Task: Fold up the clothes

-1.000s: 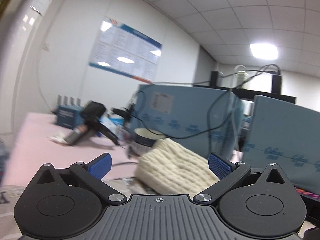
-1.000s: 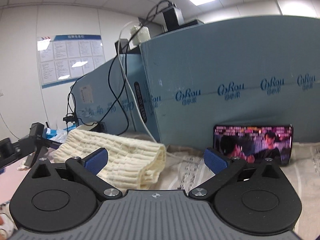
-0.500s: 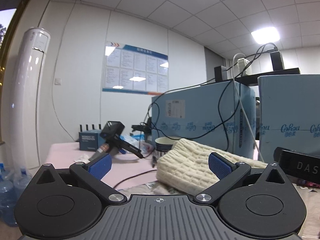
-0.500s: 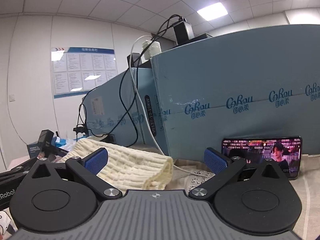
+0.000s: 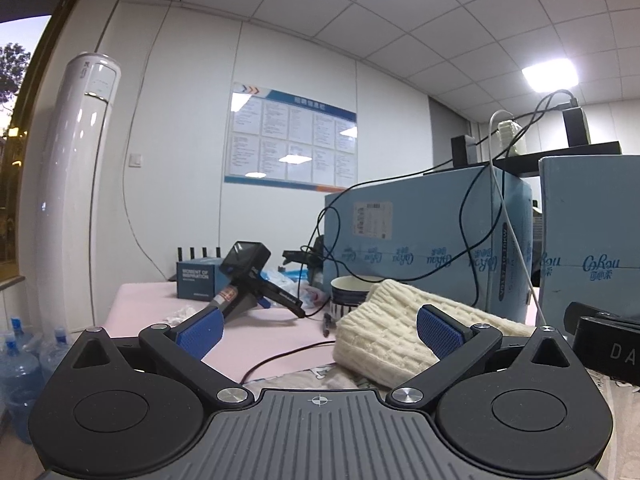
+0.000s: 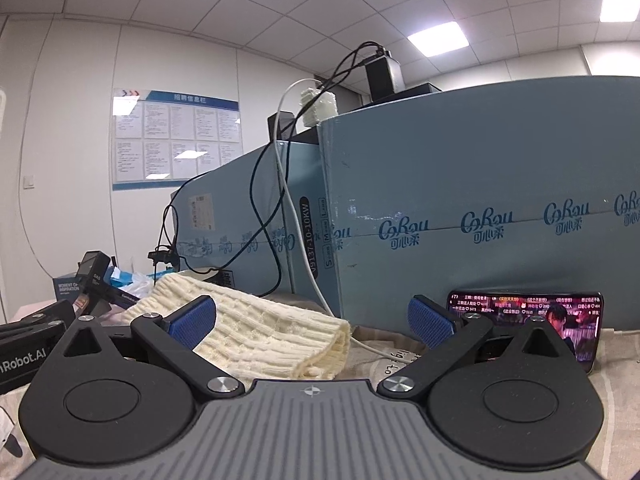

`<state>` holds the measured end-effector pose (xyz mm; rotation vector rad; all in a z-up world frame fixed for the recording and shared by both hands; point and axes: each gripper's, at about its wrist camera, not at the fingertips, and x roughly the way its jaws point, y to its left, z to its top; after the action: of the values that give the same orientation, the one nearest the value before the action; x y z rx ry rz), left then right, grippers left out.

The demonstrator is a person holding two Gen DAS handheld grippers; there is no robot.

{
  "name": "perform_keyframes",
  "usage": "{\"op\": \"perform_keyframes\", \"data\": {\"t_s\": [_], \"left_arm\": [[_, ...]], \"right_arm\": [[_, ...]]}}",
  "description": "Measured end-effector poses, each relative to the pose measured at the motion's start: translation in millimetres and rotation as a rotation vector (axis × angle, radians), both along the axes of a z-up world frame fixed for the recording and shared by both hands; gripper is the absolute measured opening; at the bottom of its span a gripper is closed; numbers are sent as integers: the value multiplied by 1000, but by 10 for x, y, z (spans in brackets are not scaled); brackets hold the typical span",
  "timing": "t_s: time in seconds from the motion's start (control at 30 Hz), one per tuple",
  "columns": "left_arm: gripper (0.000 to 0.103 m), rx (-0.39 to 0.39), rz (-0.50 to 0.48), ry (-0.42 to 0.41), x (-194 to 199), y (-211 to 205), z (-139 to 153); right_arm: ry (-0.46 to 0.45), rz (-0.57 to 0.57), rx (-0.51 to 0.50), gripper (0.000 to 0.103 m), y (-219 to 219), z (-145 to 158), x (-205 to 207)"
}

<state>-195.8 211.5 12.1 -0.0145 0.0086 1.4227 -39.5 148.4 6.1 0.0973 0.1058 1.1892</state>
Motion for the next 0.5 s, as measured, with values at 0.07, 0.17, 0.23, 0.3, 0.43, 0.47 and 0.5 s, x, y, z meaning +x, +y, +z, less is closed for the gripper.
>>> {"op": "perform_keyframes", "data": {"t_s": [0.07, 0.17, 0.23, 0.3, 0.43, 0.47, 0.5], "left_arm": [[103, 6, 0, -3, -4, -4, 0], [103, 13, 0, -3, -7, -14, 0], [103, 16, -6, -5, -10, -17, 0], [103, 16, -9, -7, -8, -13, 1], [103, 12, -15, -9, -15, -10, -4], [103, 12, -16, -11, -19, -11, -4], [103, 12, -16, -13, -23, -13, -4]], "right_arm": [[-8, 8, -2, 103, 5, 2, -14], [-18, 10, -6, 103, 14, 6, -31], [-17, 10, -5, 103, 11, 3, -26], [-14, 8, -2, 103, 6, 2, -20], [-10, 6, 2, 103, -1, 0, -13], [-10, 5, 2, 103, -1, -1, -14], [-10, 5, 2, 103, -1, -1, -15]]}}
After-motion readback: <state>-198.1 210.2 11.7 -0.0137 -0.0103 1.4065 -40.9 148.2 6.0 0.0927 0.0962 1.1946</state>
